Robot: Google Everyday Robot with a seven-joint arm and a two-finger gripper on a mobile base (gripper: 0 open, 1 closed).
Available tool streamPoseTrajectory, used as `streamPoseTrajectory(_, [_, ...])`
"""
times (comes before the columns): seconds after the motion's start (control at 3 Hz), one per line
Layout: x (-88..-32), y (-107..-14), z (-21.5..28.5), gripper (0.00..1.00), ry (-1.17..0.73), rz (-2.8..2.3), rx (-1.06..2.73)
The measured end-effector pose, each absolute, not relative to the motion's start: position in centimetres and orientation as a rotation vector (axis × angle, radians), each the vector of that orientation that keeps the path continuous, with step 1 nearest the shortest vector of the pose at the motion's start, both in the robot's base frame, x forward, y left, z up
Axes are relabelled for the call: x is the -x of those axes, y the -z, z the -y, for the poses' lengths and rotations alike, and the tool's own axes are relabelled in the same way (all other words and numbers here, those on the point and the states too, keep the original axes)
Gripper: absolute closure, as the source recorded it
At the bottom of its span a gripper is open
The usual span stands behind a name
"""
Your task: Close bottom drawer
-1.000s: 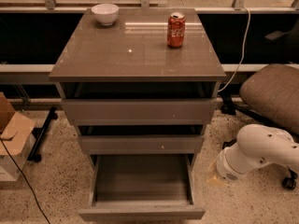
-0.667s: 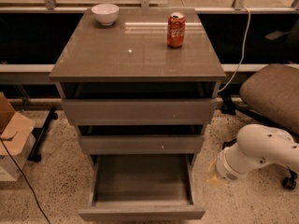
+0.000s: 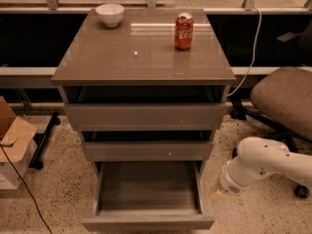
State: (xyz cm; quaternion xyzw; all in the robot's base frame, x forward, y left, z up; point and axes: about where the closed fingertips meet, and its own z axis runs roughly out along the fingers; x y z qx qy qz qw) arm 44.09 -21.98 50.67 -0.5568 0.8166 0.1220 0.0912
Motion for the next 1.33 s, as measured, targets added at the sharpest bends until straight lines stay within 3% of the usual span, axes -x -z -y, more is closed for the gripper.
streamPoseTrajectory(1.33, [-44.6, -38.3, 20.9, 1.0, -0.636, -2.399, 1.604])
